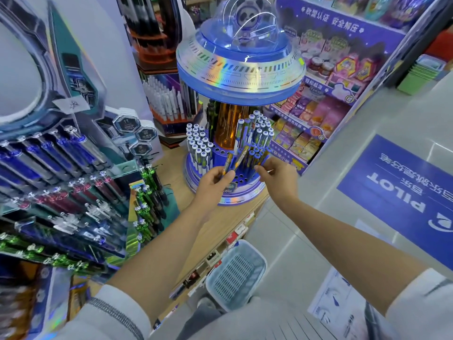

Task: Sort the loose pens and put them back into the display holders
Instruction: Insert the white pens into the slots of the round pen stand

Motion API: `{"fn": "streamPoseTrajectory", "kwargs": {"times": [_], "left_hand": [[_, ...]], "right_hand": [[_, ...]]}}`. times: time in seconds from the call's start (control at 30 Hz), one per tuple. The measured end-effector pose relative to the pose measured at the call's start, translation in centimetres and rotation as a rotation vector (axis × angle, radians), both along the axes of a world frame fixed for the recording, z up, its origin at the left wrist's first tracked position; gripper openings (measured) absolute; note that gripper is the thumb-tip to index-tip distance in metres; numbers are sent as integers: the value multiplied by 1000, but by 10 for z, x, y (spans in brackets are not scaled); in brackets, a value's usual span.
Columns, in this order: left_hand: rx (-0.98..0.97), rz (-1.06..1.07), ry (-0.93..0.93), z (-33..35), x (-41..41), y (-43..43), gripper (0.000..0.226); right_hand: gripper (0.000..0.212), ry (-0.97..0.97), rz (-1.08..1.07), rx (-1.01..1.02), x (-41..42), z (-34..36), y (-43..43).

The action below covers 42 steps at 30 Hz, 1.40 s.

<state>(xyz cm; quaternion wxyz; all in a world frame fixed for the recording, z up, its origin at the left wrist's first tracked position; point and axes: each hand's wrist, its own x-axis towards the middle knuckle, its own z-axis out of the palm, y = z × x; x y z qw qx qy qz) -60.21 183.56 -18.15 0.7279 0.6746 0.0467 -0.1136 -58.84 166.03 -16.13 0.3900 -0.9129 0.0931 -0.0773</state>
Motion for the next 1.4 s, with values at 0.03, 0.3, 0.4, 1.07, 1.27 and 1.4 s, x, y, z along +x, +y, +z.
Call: {"fn": "streamPoseTrajectory", "kwargs": {"times": [0.03, 0.3, 0.4, 1.07, 1.27, 1.4], "left_hand": [[-12, 4, 8, 2, 0, 0, 23], [-109, 22, 106, -3, 9, -1, 7], [-118, -8, 90, 2, 8, 0, 11], [-37, -76, 117, 3, 4, -10, 14], [56, 9, 50, 8, 6, -16, 21], [89, 12, -56, 12, 5, -15, 27]], "right_hand": [[17, -7, -5, -4, -1, 1, 1], [20, -55, -11, -22, -6, -6, 8], [17, -21, -2, -88, 0, -8, 11], [23, 116, 238, 491, -7, -1, 14], [20, -56, 96, 488, -6, 6, 1], [9, -99, 6, 380, -2, 9, -8]]}}
